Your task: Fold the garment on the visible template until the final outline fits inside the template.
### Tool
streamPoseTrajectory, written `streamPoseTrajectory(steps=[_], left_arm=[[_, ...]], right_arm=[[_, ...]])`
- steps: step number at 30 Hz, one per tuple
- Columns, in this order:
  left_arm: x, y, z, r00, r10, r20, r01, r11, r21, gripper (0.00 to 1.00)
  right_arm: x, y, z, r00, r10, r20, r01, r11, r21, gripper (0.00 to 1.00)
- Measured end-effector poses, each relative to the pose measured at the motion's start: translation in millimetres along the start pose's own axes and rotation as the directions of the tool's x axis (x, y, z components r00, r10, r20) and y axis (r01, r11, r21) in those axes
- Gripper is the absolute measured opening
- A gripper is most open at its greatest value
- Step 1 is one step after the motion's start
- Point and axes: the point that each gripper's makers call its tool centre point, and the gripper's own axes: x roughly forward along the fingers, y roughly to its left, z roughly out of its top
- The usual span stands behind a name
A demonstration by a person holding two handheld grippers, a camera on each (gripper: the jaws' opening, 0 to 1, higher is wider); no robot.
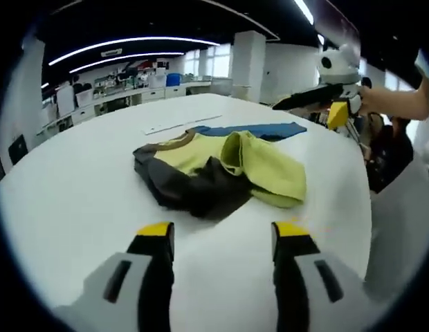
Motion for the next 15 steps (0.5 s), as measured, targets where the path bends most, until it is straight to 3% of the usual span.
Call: streamPoseTrajectory(steps=[3, 5, 11, 15], left_arm=[[11, 4.8, -6.7, 1.0, 0.011, -0.018, -0.011, 1.0, 0.003, 0.31], [17, 7.5, -6.7, 0.999, 0.03, -0.02, -0.029, 0.999, 0.032, 0.27], [28, 10.2, -6.1, 0.998, 0.055, -0.026, -0.052, 0.992, 0.113, 0.21], [37, 11.9, -12.7, 0.998, 0.05, -0.039, -0.046, 0.993, 0.111, 0.2]], right_arm=[[-6, -1, -4.1, 1.0, -0.014, 0.002, 0.014, 1.0, 0.014, 0.99], [-9, -4, -8.8, 1.0, -0.022, -0.004, 0.022, 1.0, 0.009, 0.99], [-25, -14, -15.6, 0.999, -0.053, -0.007, 0.053, 0.998, 0.036, 0.97], [-31, -19, -20.2, 0.998, -0.069, -0.006, 0.07, 0.996, 0.055, 0.96]])
